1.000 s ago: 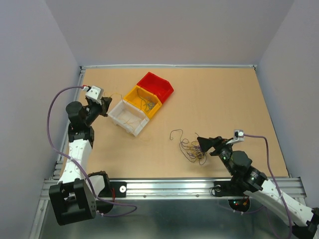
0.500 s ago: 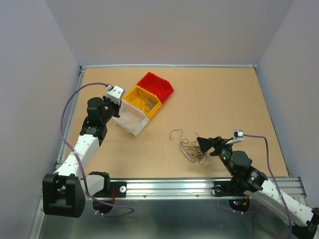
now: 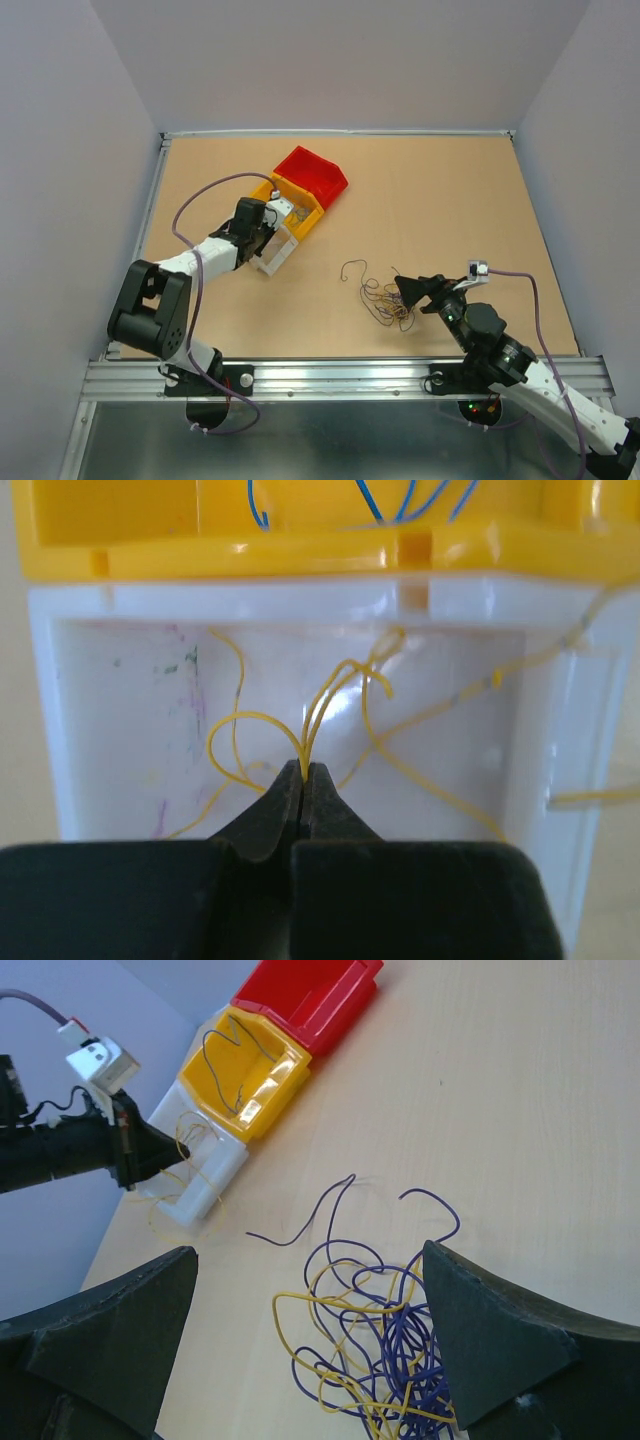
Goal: Untangle the cables
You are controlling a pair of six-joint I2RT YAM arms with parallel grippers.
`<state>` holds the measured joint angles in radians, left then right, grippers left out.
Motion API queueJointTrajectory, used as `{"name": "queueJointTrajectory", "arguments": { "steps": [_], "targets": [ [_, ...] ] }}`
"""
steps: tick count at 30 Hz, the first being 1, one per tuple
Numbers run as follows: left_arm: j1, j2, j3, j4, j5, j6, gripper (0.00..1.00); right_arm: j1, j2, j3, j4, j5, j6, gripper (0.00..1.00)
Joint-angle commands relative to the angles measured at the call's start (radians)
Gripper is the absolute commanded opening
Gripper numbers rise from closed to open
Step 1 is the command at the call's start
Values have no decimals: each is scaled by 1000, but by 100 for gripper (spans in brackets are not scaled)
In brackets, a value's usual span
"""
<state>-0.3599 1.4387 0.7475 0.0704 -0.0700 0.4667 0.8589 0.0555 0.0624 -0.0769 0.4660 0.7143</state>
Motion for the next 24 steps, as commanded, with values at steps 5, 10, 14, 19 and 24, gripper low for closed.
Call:
{"name": "queueJointTrajectory", "arguments": {
  "steps": [5, 10, 14, 19, 24],
  "targets": [
    [3, 173, 96, -20, -152, -5, 23, 5, -14, -52, 51, -13, -12, 98],
    [3, 105, 70, 20, -133, -17, 39, 5, -17, -52, 54, -23, -10, 99],
    [3, -114, -19, 103, -103, -13, 60, 5, -16, -53, 55, -26, -13, 98],
    [3, -242, -82, 160, -88, -14, 70, 3, -17, -53, 55, -27, -15, 99],
    [4, -261, -80, 146, -41, -13, 70, 5, -17, -53, 58, -24, -15, 99]
  ]
}}
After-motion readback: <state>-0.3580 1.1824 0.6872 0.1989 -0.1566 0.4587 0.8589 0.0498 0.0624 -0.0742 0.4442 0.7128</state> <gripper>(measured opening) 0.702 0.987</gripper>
